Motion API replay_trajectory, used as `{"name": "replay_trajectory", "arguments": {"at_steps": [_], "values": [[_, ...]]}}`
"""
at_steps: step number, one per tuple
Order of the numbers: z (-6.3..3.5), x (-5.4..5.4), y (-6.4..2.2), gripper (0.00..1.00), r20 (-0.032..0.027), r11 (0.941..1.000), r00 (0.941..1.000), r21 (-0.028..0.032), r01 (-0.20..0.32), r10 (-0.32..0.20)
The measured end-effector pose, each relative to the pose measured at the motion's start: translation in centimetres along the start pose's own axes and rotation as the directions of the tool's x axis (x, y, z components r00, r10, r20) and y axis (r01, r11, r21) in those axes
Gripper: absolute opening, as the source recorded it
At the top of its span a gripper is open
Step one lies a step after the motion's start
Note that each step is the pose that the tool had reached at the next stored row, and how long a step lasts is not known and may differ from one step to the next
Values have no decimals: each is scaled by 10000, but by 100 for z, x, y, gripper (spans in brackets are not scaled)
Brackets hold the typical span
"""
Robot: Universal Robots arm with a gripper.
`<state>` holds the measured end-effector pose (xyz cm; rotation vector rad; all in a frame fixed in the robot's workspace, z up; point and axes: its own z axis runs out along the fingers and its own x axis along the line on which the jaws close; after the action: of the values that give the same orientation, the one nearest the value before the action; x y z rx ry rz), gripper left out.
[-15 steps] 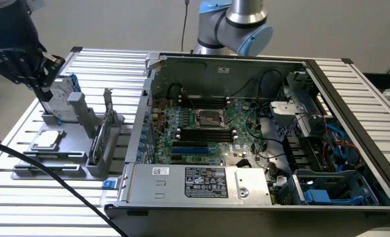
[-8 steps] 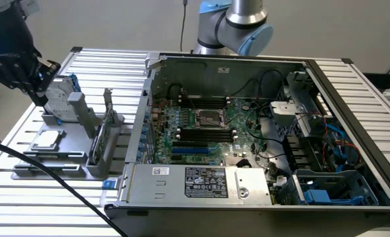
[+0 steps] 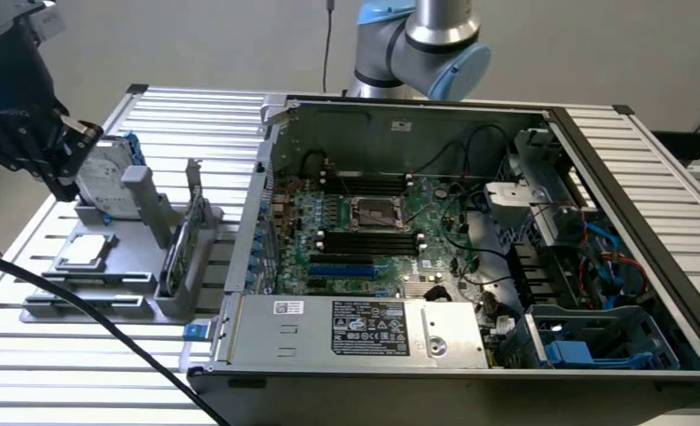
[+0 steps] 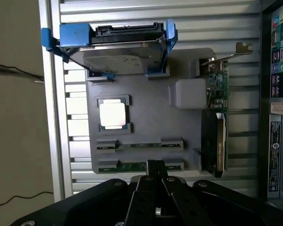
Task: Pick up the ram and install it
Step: 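Reach for the ram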
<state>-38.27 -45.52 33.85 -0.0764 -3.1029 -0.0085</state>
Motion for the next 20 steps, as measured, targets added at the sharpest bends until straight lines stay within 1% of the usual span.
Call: {"name": "replay_trajectory", "arguments": {"at_steps": [2, 7, 15, 20], "values": [[27, -1, -36, 11, -44, 10000, 10000, 0, 43, -43], [88, -4, -125, 11, -110, 9999, 9998, -4, 171, -171], [170, -5, -250, 11, -186, 9993, 9991, 1, 373, -373], [201, -2, -288, 11, -226, 9986, 9984, 6, 527, -526]]}}
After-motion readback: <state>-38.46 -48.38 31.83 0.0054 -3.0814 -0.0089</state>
